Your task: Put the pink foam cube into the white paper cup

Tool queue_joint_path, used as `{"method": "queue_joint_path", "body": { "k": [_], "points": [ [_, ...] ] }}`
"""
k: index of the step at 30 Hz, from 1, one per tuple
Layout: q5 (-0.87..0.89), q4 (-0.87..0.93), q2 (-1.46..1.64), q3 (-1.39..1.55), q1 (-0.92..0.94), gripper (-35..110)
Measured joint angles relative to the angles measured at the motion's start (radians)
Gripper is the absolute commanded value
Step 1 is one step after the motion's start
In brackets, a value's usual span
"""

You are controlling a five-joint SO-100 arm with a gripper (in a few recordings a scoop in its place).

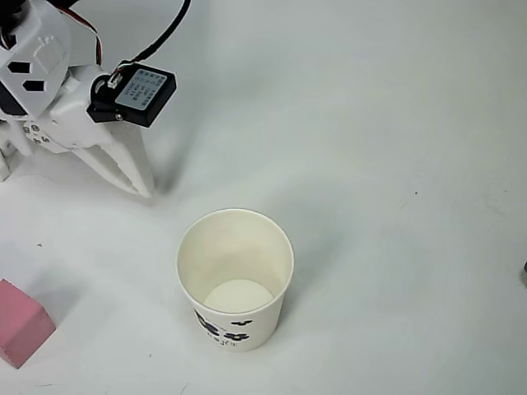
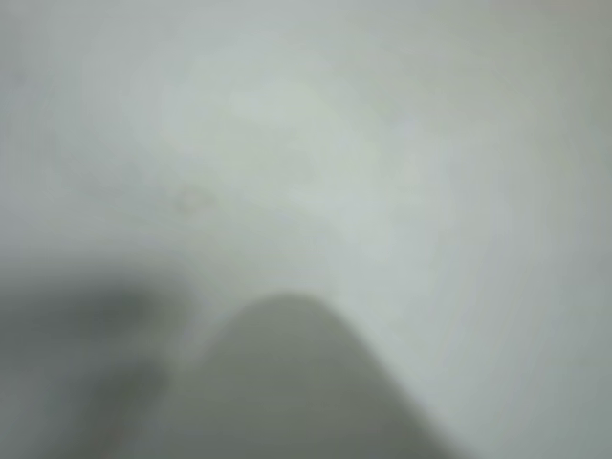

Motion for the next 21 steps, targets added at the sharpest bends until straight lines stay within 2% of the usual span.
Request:
{"method": "queue_joint_path", "body": {
  "k": [21],
  "points": [
    [-0.041,0.0,0.0,0.0,0.035,0]
  ]
}}
